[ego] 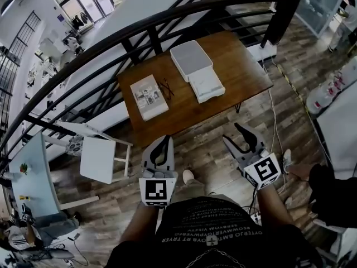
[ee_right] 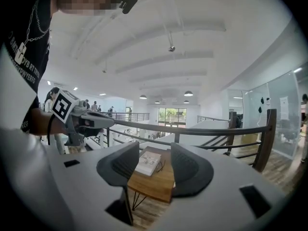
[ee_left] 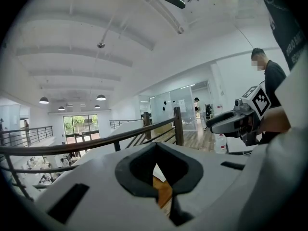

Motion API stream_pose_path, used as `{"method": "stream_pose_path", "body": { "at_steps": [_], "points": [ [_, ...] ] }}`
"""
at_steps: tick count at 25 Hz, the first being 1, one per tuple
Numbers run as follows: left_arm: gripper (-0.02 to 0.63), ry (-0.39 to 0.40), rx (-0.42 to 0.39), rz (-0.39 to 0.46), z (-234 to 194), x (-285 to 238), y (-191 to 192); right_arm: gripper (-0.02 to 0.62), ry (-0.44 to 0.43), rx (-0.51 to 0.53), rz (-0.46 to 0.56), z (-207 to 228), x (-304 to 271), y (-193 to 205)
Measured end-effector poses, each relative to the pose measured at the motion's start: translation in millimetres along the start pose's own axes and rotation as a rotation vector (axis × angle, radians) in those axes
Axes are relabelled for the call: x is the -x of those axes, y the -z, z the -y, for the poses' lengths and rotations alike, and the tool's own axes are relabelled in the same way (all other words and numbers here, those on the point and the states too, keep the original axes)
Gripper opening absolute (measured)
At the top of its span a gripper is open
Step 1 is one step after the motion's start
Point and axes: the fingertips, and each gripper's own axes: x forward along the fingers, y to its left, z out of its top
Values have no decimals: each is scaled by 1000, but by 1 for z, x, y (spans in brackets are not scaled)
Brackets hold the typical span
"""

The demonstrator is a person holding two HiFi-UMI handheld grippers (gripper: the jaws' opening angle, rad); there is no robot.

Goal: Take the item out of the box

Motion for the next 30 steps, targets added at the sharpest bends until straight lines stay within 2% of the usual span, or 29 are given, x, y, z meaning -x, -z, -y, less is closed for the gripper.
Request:
{"method": "stream_pose_path", "body": {
  "at_steps": [8,13,16,23,30],
  "points": [
    [5,22,-11,8,-37,-23,-4,202,11,-23,4,2,-45,-16],
    [5,48,-20,36,-58,-37,-3,202,19,1,-6,3,-73,-22],
    [5,63,-11,21,-70,-41,3,202,27,7,-14,1,-86,-29],
    [5,126,-28,4,-77,-49,14,202,68,16,-34,-1,-98,-30],
    [5,146,-33,23,-78,-49,9,202,95,16,-39,4,-92,-31]
  ]
}}
